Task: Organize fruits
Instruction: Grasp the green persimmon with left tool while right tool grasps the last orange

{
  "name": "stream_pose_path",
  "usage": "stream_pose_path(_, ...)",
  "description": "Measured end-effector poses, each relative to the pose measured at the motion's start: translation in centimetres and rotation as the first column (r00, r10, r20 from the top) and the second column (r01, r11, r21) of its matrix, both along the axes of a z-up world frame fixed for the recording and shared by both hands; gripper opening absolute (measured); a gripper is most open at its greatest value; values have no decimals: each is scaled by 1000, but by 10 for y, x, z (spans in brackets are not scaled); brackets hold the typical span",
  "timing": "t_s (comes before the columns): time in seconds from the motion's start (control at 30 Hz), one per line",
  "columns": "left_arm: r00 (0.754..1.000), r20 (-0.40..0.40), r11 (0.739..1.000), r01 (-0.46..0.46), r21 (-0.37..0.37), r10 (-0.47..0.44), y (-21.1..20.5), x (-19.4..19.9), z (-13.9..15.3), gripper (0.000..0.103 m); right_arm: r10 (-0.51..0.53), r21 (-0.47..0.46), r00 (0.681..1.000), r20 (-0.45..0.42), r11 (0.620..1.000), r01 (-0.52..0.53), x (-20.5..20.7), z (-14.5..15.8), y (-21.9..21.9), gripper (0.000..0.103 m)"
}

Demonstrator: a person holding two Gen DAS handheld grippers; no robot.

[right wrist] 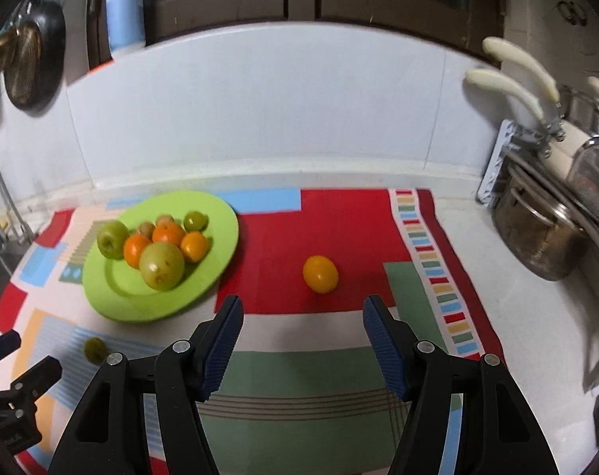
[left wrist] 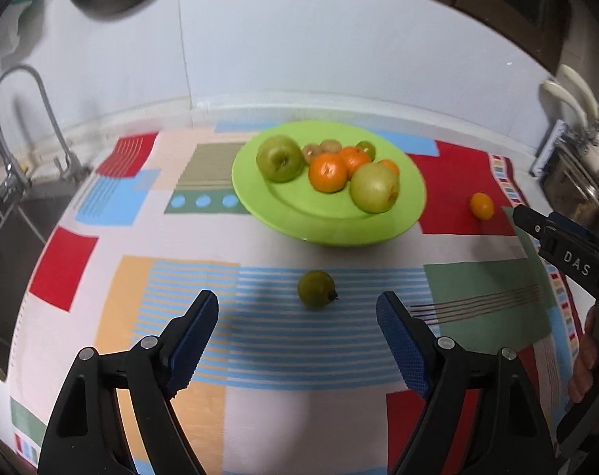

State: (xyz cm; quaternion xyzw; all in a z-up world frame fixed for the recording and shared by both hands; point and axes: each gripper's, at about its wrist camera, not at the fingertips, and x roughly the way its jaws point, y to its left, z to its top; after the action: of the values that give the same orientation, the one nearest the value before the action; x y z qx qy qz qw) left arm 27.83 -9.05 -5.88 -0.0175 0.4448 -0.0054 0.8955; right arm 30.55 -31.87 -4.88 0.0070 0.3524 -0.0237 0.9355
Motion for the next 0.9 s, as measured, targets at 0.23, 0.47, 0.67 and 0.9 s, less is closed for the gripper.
stream_pose_path(0.23,996,-60,997,-72,13,73,-11,16,-22,71,35,-23,994,-103,999,-38,40,-24,-11,64)
stream_pose_path(0.47,986,-101,991,-132,23,134,-18,28,-35,62,23,-15,987,-159,1000,-26,71,-45,-21,63)
stream_pose_path(0.67,981,-125,989,-148,25,150,-22,32,-45,53,22,-18,982,-186,999,-26,91,-61,-22,55)
stream_pose_path(0.9,981,-127,989,-147,28,150,-22,36,-50,36,43,-28,981,-190,998,-49,106,-69,-18,42)
